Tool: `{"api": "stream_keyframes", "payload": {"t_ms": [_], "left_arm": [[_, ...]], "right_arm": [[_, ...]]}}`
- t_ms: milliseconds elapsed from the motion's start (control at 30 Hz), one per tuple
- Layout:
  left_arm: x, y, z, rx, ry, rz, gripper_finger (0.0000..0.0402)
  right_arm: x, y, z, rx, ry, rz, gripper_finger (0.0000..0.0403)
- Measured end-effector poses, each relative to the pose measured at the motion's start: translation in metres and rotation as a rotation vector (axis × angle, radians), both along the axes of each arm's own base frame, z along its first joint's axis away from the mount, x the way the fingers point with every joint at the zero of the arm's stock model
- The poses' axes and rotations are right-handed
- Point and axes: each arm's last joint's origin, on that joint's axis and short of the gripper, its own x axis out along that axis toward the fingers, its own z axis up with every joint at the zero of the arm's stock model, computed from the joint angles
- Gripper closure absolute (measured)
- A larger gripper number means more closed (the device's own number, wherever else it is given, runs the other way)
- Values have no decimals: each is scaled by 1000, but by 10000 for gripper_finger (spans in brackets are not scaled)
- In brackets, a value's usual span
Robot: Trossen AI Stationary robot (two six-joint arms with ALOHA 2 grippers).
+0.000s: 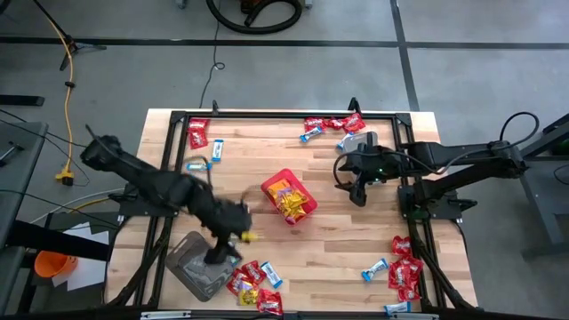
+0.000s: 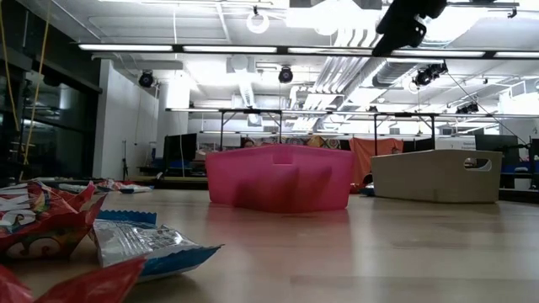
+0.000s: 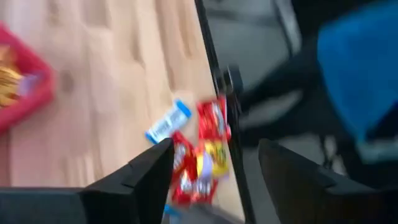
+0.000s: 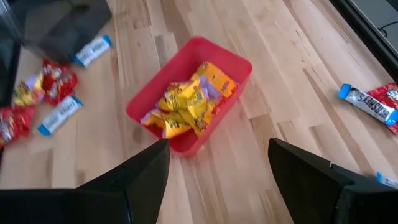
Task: Sort candy
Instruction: Put the yellow candy into the red bin
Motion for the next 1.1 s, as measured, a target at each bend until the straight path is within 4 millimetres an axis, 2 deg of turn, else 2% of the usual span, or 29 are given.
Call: {"api": "stream_keyframes", "payload": {"t_ms": [167, 367, 533, 700, 867, 1100], "left_arm": [[24, -48, -13, 93, 98, -129, 167], [58, -97, -47, 101, 252, -89, 167], [71, -128, -80, 123, 380, -38, 167], [74, -142, -115, 163, 475, 35, 167], [75, -145, -137, 257, 497, 104, 167], [76, -143, -146, 341, 469, 152, 174]], "right_arm": [[-5, 0, -5, -47, 80, 44, 135], [-11, -1, -10, -133, 170, 138, 135], [-12, -1, -11, -179, 196, 195, 135], [-13, -1, -11, -201, 204, 230, 135], [-13, -1, -11, -201, 210, 230, 135], [-14, -1, -12, -200, 221, 231, 135]]}}
